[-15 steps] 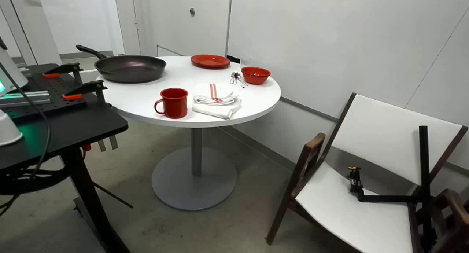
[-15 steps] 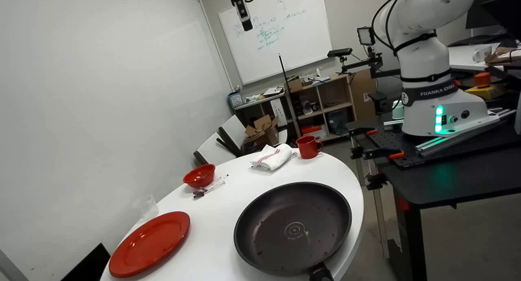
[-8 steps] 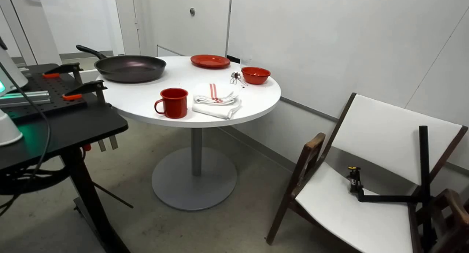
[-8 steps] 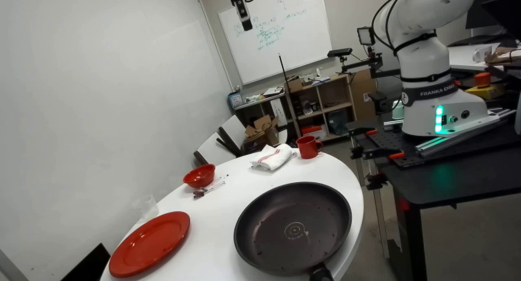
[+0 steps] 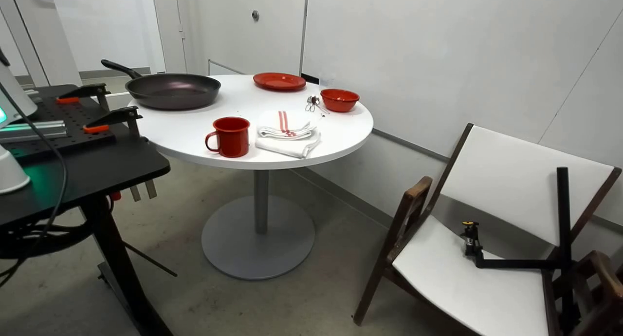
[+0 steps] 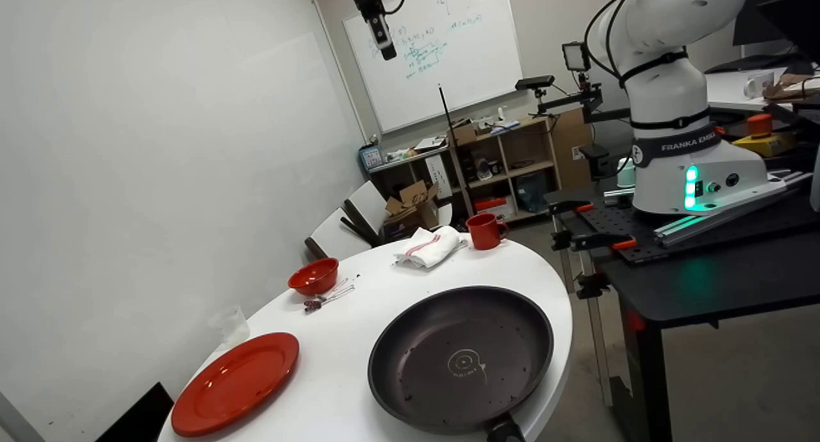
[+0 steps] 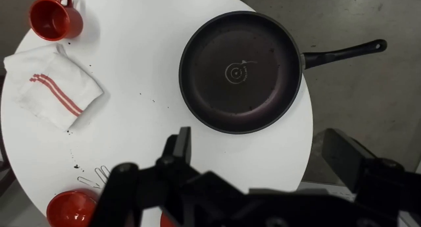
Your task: Use the towel to wipe the pan
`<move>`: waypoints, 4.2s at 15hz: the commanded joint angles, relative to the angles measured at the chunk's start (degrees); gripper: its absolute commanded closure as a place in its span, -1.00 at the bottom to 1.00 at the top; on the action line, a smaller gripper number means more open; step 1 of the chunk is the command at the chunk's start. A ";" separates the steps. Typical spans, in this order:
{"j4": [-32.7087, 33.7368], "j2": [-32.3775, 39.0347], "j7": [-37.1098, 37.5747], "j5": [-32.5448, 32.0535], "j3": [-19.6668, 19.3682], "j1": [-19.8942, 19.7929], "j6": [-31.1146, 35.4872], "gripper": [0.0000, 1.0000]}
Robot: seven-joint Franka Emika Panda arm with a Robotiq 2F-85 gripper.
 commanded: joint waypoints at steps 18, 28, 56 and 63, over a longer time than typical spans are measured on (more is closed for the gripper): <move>-5.61 23.56 -9.40 -9.01 -13.43 -10.29 33.48 -1.00; 1.32 38.03 -15.25 3.50 -14.58 -16.80 35.97 -1.00; 11.38 55.24 -1.01 4.48 -16.02 -16.37 35.40 -1.00; 19.58 61.32 2.02 4.13 -17.23 -16.41 29.84 -1.00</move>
